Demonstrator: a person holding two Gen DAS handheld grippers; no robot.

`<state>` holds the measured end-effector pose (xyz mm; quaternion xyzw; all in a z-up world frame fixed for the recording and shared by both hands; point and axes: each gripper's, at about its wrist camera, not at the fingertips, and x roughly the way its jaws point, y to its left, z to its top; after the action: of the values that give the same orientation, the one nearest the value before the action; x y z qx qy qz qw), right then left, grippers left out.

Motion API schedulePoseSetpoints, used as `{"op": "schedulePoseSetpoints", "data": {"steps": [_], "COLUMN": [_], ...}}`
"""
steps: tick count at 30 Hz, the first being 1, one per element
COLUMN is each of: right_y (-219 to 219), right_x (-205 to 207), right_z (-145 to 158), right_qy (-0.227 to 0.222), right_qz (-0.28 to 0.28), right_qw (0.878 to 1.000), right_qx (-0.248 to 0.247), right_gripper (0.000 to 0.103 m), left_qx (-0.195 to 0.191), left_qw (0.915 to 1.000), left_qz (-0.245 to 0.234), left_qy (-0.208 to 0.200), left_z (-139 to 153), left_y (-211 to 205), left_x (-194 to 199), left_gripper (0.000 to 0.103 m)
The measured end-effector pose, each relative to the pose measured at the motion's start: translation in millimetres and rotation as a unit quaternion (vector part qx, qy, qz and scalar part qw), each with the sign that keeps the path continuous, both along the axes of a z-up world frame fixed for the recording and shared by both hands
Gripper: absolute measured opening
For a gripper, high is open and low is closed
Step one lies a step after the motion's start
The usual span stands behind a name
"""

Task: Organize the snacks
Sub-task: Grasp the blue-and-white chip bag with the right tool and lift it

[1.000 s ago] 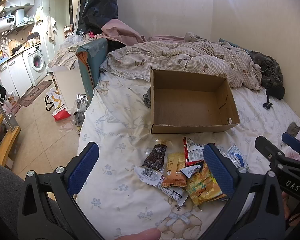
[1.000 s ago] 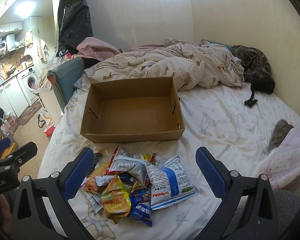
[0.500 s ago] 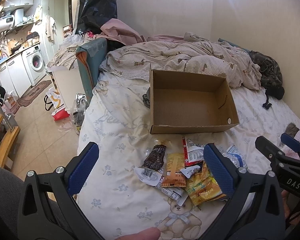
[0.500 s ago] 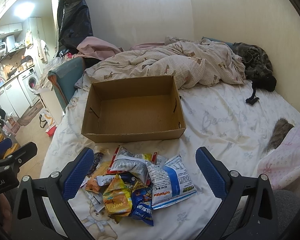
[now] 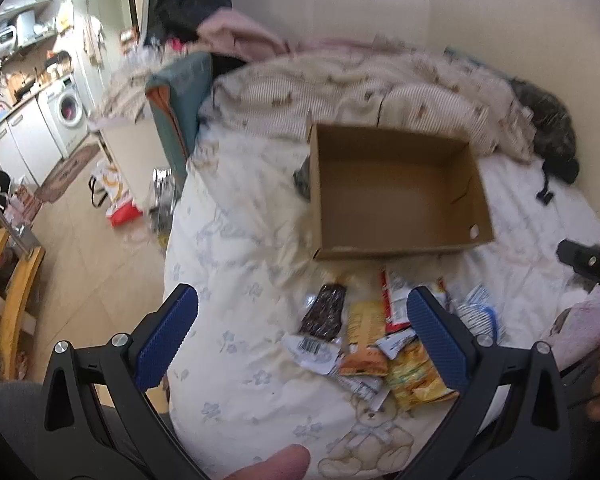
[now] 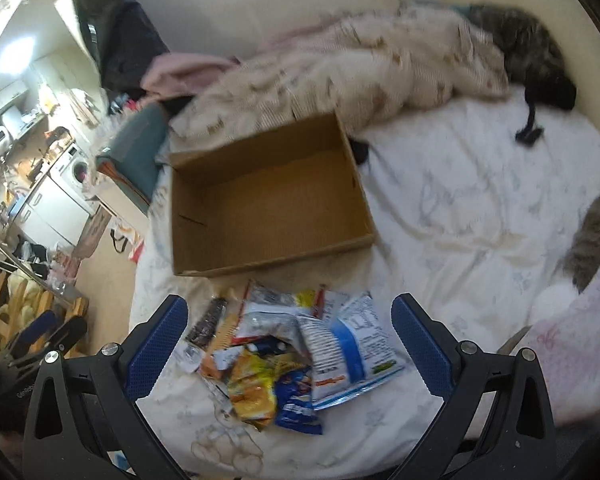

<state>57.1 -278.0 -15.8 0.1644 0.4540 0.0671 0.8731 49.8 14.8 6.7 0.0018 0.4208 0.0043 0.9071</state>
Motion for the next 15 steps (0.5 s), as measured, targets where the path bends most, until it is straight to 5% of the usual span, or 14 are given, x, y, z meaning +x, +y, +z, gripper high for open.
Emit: {"op": "schedulePoseSetpoints", "data": {"steps": [5, 15], "right_y": [-15, 4], "right_x": [44, 67], "right_z": [-59, -156], "right_qy": [0.170, 0.292], "right_qz": [0.015, 0.089], "right_qw": [0.985, 0.952], "right_qx": [-0.006, -0.028], "right_gripper": [0.103, 0.103], "left_qx": [0.005, -0.023], "left_qw": [0.9990, 0.9938], "left_qz": [0.005, 0.024], "left_qy": [0.045, 0.106], "left_z": [-14, -49], "left_y": [7, 19], "left_x": [27, 50], "left_gripper": [0.103, 0.103]}}
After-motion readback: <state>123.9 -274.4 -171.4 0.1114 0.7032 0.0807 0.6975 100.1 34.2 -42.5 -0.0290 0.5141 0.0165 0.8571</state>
